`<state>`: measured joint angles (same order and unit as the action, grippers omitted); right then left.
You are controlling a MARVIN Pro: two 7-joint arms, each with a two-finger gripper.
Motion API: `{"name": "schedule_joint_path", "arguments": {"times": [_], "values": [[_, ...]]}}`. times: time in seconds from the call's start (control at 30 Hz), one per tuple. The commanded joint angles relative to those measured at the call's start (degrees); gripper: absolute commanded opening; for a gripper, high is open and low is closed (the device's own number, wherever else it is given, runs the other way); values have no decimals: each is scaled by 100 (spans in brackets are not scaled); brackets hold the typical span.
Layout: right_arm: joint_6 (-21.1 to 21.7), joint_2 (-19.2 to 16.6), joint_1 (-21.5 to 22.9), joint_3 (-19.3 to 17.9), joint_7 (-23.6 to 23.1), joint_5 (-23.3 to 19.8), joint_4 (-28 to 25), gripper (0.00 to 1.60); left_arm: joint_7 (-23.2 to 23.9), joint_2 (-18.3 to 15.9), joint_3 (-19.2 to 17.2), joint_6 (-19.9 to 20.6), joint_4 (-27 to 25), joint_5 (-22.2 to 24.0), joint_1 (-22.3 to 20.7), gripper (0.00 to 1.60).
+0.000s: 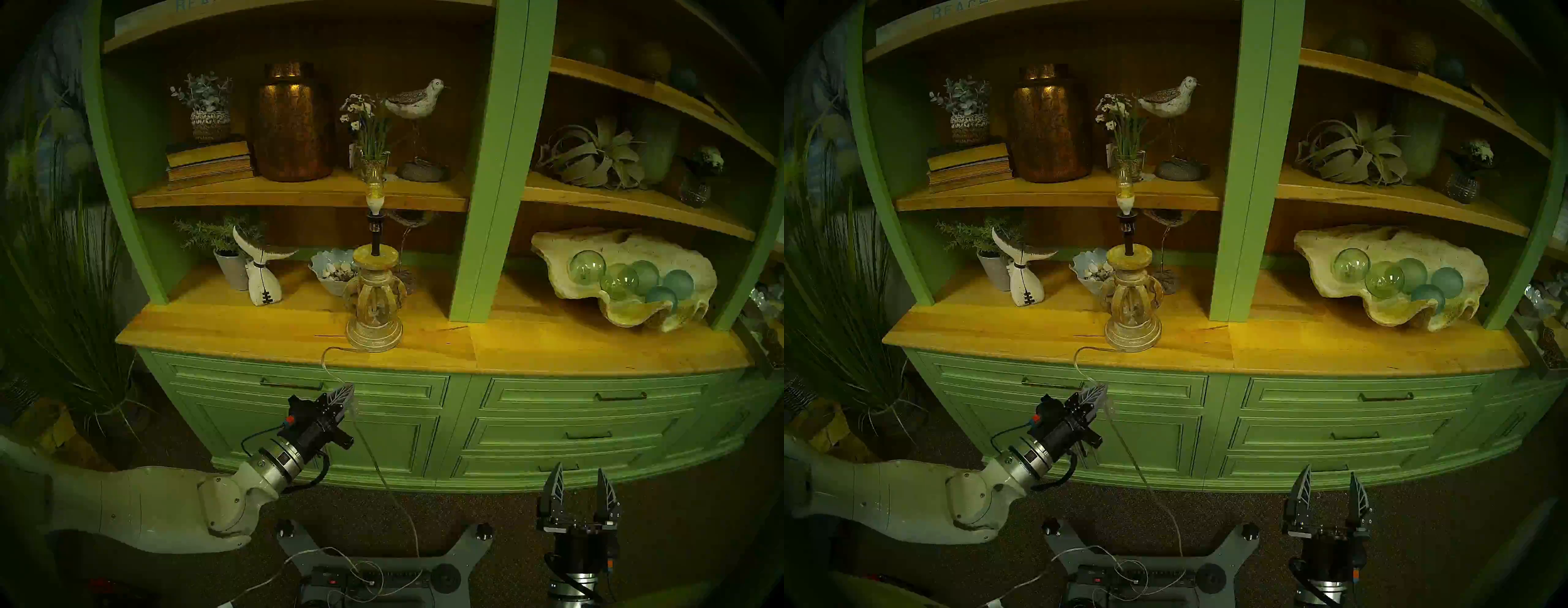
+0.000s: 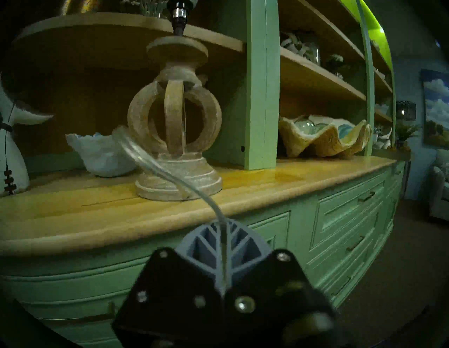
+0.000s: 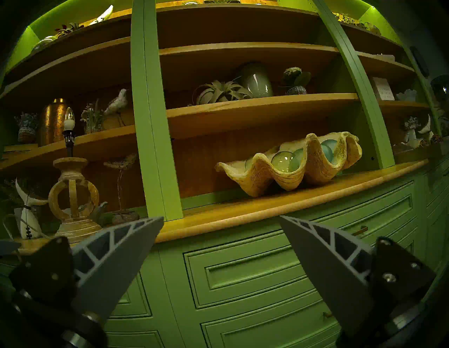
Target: Grab cable and switch light on
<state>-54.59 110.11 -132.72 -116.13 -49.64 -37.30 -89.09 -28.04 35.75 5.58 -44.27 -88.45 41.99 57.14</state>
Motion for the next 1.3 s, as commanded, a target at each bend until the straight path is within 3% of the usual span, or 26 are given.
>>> {"name": "schedule_joint_path", "arguments": {"times": [0.0,0.13,0.27,0.33,0.37,0.5,0.57,0.73,0.77,0.9,0.97,1.03,1.27], "values": [[-26,-10,21,0,-11,-11,-121,160,-581,663,-255,314,532,-547,-191,0],[-27,-13,27,-1,-10,-10,-108,160,-1058,919,-447,371,816,-591,-220,0],[-28,-11,24,-1,-12,-12,-118,160,-1383,1012,-612,318,552,-559,-249,0],[-28,-10,20,0,-12,-12,-125,160,-1154,816,-552,113,291,-659,-276,0],[-28,-10,22,0,-12,-12,-122,160,-882,690,-544,-171,129,-357,-239,0],[-28,-9,20,0,-12,-13,-126,160,-461,224,-300,-406,-170,-223,-284,0],[-27,-9,19,0,-12,-13,-127,160,-195,54,-272,-521,-375,57,-239,0],[-27,-9,18,1,-12,-13,-129,160,242,-221,12,-717,-683,158,-267,0],[-25,-7,15,1,-12,-13,-135,160,444,-347,200,-751,-766,163,-338,0],[-22,-4,9,2,-11,-12,-145,160,752,-352,240,-1044,-473,22,-334,0],[-22,-5,10,2,-11,-12,-143,160,779,-329,33,-1073,-363,-62,-225,0],[-23,-5,11,2,-11,-12,-141,160,662,-296,-70,-1073,-452,114,-210,0],[-27,-9,19,1,-12,-12,-127,160,1376,-311,-132,-1073,-498,424,-521,0]]}}
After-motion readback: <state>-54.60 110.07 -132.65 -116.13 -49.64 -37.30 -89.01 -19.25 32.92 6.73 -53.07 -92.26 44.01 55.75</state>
